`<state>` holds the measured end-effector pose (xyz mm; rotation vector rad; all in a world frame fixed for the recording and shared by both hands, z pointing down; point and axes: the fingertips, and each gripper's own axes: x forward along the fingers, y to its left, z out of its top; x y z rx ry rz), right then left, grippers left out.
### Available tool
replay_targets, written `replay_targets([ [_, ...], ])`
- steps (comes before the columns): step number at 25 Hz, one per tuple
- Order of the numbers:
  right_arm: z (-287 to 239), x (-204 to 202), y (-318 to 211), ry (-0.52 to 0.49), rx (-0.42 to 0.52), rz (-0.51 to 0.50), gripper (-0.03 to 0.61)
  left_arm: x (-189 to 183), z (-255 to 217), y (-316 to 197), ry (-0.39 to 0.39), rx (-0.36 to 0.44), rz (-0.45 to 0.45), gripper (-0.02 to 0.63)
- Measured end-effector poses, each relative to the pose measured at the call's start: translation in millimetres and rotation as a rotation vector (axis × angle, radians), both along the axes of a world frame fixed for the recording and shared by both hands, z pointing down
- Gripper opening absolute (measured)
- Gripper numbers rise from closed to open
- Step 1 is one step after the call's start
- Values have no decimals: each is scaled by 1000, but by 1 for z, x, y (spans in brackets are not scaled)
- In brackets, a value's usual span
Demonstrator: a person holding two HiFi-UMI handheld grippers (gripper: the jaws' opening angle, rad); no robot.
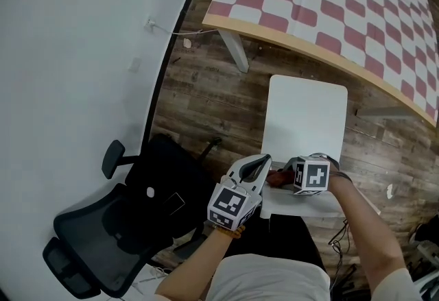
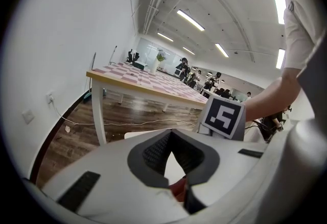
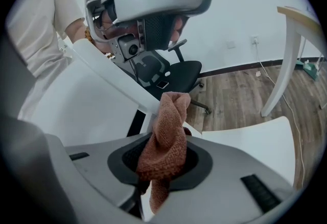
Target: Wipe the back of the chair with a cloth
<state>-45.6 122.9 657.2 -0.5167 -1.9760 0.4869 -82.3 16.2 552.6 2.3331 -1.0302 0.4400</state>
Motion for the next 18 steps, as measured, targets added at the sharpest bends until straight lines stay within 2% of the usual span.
replay_targets([
  [11,-47,0,2,-49,45,-25,101,-2,-39,2,-10,60,9,9],
  [18,-78,-1,5,-68,69,-23,101,-2,-56,12,-12,60,14,9],
])
